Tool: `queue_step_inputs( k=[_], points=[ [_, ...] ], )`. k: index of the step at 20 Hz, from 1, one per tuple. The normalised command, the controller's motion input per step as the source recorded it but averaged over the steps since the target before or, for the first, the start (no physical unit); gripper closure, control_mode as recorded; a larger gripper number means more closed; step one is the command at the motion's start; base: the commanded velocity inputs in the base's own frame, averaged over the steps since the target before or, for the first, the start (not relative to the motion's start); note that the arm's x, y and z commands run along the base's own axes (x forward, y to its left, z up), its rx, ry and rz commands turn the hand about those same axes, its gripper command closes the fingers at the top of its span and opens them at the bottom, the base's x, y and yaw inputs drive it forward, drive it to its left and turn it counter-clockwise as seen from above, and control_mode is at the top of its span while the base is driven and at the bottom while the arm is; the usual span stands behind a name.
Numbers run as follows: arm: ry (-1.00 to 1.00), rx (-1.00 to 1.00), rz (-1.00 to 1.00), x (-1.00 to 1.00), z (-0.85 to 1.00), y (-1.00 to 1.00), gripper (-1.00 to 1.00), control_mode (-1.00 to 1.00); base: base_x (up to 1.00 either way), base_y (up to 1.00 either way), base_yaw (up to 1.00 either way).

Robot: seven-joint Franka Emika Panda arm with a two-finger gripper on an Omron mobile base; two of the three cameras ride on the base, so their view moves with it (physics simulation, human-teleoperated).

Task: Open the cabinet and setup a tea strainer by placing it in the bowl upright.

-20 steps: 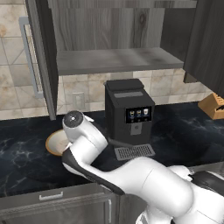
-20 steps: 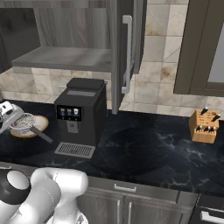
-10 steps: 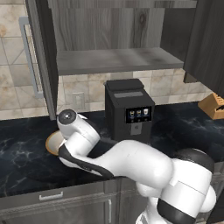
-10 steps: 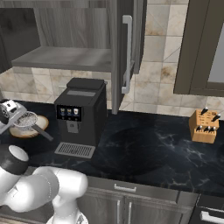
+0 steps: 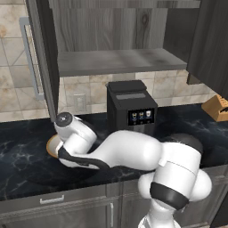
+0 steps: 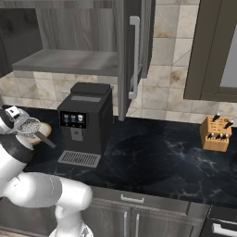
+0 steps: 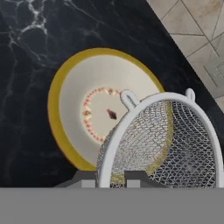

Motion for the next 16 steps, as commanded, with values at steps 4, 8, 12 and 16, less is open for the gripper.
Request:
queue_step_inputs(
  k=[4,8,12,16],
  points=[
    [0.02,0.00,0.00,0.30,-0.07,0.32,1.00,-1.00,0.00,0.00,0.00],
    [0.01,0.00,0.00,0.29,-0.12,0.27,1.00,-1.00,0.00,0.00,0.00],
    [0.03,0.00,0.00,0.28,-0.24,0.16,1.00,-1.00,0.00,0.00,0.00],
    [0.04,0.00,0.00,0.24,-0.31,0.06,1.00,-1.00,0.00,0.00,0.00]
  ],
)
